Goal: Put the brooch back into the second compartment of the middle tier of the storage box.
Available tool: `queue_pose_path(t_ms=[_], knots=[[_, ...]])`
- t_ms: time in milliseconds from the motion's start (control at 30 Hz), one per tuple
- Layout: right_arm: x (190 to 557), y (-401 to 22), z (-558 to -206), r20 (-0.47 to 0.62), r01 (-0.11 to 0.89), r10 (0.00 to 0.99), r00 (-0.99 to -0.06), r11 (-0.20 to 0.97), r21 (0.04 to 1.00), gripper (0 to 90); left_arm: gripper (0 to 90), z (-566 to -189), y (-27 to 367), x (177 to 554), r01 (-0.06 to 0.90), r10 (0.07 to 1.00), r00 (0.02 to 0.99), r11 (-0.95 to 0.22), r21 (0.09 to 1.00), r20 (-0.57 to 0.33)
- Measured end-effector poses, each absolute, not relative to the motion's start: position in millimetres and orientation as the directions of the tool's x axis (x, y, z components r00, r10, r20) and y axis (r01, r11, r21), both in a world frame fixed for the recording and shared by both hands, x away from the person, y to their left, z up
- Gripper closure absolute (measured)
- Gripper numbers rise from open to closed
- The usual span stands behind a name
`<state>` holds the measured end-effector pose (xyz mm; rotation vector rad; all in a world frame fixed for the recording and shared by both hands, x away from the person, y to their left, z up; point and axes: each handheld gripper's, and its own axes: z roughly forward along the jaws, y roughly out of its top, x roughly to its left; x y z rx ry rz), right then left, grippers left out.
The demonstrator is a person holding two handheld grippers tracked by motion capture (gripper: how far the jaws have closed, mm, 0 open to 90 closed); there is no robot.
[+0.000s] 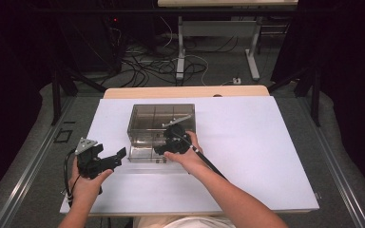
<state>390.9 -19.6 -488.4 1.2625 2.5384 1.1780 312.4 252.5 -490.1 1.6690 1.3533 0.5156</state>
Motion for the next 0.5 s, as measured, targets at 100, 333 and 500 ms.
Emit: queue_pose_path(t_ms=[100,333,500], knots=[[389.5,-20.5,-486.0,0.257,0.636,0.69,-0.676,0.372,0.676,33.8,5.4,-489.5,252.2,312.0,0.547,0.926,0.314,0.004,0.837,-0.21],[381.9,-20.1,-481.9,0.268,0.616,0.664,-0.698,0.365,0.698,26.9,5.4,-489.6,251.5,311.8,0.549,0.925,0.317,0.002,0.836,-0.211],[377.3,-22.3,-478.6,0.246,0.616,0.679,-0.692,0.377,0.691,20.8,5.5,-489.7,250.8,312.1,0.548,0.923,0.321,-0.001,0.836,-0.21]])
